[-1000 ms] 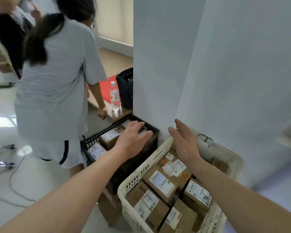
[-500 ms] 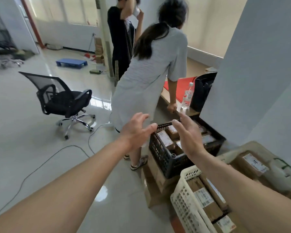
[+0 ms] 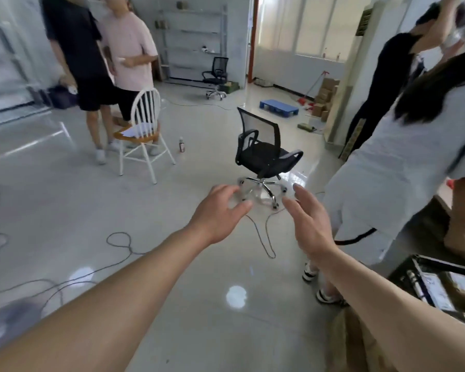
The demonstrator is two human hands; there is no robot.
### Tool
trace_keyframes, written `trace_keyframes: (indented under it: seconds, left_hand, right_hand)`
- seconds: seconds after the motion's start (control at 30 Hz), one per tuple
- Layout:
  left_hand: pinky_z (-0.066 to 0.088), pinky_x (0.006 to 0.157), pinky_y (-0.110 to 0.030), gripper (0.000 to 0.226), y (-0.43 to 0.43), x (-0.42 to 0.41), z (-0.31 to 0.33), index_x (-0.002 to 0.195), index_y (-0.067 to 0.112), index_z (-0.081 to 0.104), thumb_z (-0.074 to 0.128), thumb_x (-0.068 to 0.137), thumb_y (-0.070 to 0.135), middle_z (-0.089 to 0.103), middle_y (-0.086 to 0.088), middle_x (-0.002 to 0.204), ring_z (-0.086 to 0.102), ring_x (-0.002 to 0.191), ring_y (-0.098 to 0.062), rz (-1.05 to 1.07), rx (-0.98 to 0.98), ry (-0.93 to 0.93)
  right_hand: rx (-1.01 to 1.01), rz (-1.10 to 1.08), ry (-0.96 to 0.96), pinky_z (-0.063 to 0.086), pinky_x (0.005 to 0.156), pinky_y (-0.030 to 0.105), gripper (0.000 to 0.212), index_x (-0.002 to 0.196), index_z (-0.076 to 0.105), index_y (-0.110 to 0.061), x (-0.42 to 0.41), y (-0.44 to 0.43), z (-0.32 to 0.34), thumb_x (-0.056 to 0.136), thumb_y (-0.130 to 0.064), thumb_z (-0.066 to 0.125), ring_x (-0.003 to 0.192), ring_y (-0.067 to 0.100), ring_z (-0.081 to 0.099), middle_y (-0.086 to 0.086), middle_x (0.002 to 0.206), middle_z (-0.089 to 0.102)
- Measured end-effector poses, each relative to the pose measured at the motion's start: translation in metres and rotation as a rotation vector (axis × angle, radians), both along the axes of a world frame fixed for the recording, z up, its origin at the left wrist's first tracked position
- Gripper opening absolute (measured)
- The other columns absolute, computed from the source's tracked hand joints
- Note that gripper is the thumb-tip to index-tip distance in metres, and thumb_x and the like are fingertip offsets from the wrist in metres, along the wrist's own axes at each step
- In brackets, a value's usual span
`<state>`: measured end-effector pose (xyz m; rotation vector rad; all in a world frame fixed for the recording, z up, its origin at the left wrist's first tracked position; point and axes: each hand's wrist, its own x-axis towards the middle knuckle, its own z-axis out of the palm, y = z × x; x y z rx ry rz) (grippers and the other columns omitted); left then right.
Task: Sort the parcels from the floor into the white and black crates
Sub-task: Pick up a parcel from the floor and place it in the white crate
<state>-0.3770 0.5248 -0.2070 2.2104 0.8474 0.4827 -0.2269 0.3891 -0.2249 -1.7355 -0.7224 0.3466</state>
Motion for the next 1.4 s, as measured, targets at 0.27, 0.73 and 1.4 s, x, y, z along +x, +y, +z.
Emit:
trace_keyframes:
  seconds: [0.27,0.73,1.4]
  left_hand:
    - [0.023,0.11,-0.021,0.059,0.036,-0.127,-0.005,0.15,0.016,0.044,0.054,0.099,0.045,0.034,0.0,0.159,0.034,0.145,-0.014,0.373,-0.015,0.01]
    - [0.031,0.117,-0.034,0.057,-0.001,-0.229,-0.04,0.148,0.022,0.046,0.056,0.098,0.047,0.037,0.002,0.158,0.039,0.142,-0.017,0.798,-0.117,-0.052]
    - [0.028,0.103,-0.025,0.055,0.082,-0.324,-0.095,0.147,0.021,0.046,0.055,0.099,0.045,0.038,0.003,0.156,0.042,0.133,-0.012,0.812,-0.239,-0.092]
  right_hand:
    - [0.029,0.363,0.065,0.036,0.106,0.028,0.051,0.147,0.051,-0.034,-0.084,0.098,-0.003,0.098,-0.04,0.064,0.132,0.006,0.05,-0.016,0.139,0.052]
    - [-0.03,0.729,0.089,0.039,0.106,0.029,0.052,0.145,0.053,-0.032,-0.157,0.137,-0.03,0.097,-0.04,0.068,0.132,0.012,0.052,-0.01,0.142,0.053]
    - [-0.121,0.703,0.118,0.035,0.102,0.026,0.051,0.143,0.054,-0.034,-0.241,0.221,-0.068,0.095,-0.043,0.068,0.133,0.008,0.05,-0.012,0.135,0.053]
